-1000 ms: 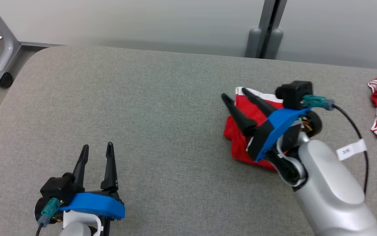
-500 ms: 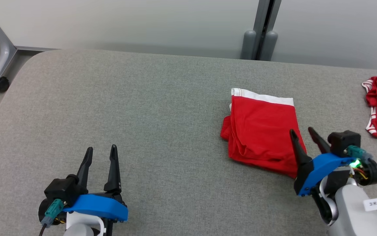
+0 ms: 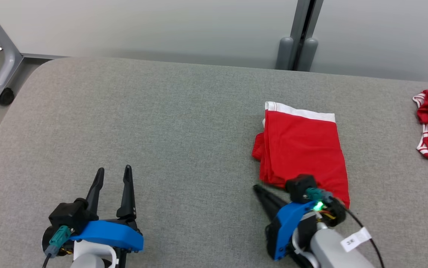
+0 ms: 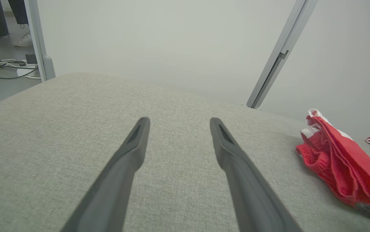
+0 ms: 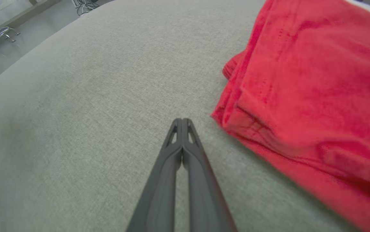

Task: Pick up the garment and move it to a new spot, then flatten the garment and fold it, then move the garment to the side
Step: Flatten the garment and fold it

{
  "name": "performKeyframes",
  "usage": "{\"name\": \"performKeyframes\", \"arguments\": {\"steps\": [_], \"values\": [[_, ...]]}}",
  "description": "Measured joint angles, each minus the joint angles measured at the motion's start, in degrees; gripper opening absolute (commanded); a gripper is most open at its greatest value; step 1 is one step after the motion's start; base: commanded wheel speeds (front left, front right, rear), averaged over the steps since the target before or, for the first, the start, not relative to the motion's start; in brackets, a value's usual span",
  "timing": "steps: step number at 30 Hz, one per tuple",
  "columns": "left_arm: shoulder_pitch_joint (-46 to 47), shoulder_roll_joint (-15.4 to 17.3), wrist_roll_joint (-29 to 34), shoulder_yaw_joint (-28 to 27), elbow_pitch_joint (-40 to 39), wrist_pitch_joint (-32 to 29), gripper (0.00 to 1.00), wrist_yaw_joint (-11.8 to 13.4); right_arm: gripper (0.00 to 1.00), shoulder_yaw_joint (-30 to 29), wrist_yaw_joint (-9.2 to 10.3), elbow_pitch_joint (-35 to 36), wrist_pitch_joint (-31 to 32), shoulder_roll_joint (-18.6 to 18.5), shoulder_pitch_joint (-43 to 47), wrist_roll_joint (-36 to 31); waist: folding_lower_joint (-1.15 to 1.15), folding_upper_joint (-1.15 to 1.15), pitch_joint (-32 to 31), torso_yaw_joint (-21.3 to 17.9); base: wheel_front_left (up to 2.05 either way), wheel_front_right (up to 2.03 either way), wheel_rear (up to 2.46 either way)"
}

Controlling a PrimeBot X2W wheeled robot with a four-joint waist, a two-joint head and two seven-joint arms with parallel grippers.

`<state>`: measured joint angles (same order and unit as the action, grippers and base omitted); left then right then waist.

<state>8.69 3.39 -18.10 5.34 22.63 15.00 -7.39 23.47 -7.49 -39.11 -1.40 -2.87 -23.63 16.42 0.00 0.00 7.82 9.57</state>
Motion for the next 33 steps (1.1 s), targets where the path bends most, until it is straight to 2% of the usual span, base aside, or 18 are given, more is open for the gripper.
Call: {"name": "performKeyframes", "arguments": {"steps": [3, 5, 7, 8, 9, 10, 16, 24, 28, 33], "values": [[-0.07, 0.19, -0.08, -0.86, 0.01, 0.00, 1.00, 0.00, 0.00, 6.76, 0.00, 1.76, 0.78, 0.01, -0.32, 6.30, 0.00, 0.00, -0.01, -0.59, 0.00, 0.00, 0.00], [-0.18, 0.19, -0.07, -1.12, 0.09, 0.00, 1.00, 0.00, 0.00, 9.37, 0.00, 3.76, 0.71, 0.12, -0.37, 10.74, 0.00, 0.00, -0.14, -1.05, 0.00, 0.00, 0.00], [-0.41, 0.19, -0.07, -1.67, 0.24, 0.00, 1.00, 0.00, 0.00, 10.15, 0.00, 5.63, -0.54, 0.15, -0.37, 12.51, 0.00, 0.00, -0.28, -1.62, 0.00, 0.00, 0.00], [-0.47, 0.20, -0.04, -2.05, 0.31, 0.00, 1.00, 0.00, 0.22, 9.84, 0.01, 6.62, -1.47, 0.14, -0.34, 13.16, 0.00, 0.00, -0.42, -1.93, 0.00, 0.00, 0.00], [-0.54, 0.19, 0.02, -2.42, 0.36, 0.00, 1.00, 0.00, 0.57, 9.23, 0.00, 7.54, -2.53, 0.13, -0.20, 13.59, 0.00, 0.00, -0.62, -2.24, 0.00, 0.00, 0.00], [-0.71, 0.20, 0.04, -2.72, 0.41, 0.00, 1.00, 0.00, 1.00, 8.00, 0.00, 8.31, -3.57, 0.15, 0.17, 13.54, 0.01, 0.00, -0.86, -2.56, 0.00, 0.00, 0.00], [-2.69, 0.92, 1.04, -4.81, 0.40, 0.00, 1.00, 0.04, 1.00, -3.90, 0.01, 12.93, -8.89, 0.00, 5.69, 7.69, 0.00, 0.00, -2.38, -5.29, 0.00, 0.00, 0.00], [-5.13, 1.64, 1.47, -6.90, -0.36, 0.00, 1.00, 0.32, 1.00, -20.30, 0.01, 21.78, -8.22, -0.08, 14.08, -2.36, 0.00, 0.00, -4.19, -9.44, 0.00, 0.00, 0.00], [-5.72, 1.81, 1.57, -7.76, -0.18, 0.00, 1.00, 0.32, 1.00, -24.86, 0.01, 24.32, -7.73, -0.07, 16.61, -4.23, -0.01, 0.00, -5.21, -10.52, 0.00, 0.00, 0.00], [-6.24, 2.01, 2.16, -7.88, 0.21, 0.00, 1.00, 0.33, 1.00, -27.07, 0.01, 24.61, -6.66, -0.03, 18.56, -4.36, 0.00, 0.00, -6.12, -10.75, 0.00, 0.00, 0.00]]}}
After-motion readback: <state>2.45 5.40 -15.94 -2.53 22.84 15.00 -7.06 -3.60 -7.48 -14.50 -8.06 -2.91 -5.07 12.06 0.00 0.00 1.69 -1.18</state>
